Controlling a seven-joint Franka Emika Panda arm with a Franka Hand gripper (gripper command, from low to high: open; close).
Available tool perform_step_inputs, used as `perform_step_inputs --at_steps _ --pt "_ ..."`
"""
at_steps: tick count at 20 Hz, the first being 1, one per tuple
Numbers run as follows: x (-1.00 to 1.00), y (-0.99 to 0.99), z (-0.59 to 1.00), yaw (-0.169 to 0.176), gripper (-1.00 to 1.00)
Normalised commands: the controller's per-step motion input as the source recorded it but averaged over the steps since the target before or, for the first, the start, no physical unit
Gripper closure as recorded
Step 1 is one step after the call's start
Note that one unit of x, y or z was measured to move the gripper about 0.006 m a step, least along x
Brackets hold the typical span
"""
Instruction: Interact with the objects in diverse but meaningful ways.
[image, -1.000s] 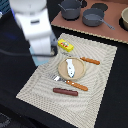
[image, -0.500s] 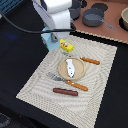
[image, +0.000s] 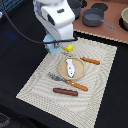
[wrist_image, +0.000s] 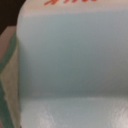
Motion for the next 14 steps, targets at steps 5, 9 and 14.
perform_step_inputs --at_steps 5,9,14 --pt "-0.21 0.01 -0.47 0.057 1.00" --pt "-0.12 0.04 -0.17 0.052 -1.00" --pt "-0.10 0.06 0.01 0.060 -1.00"
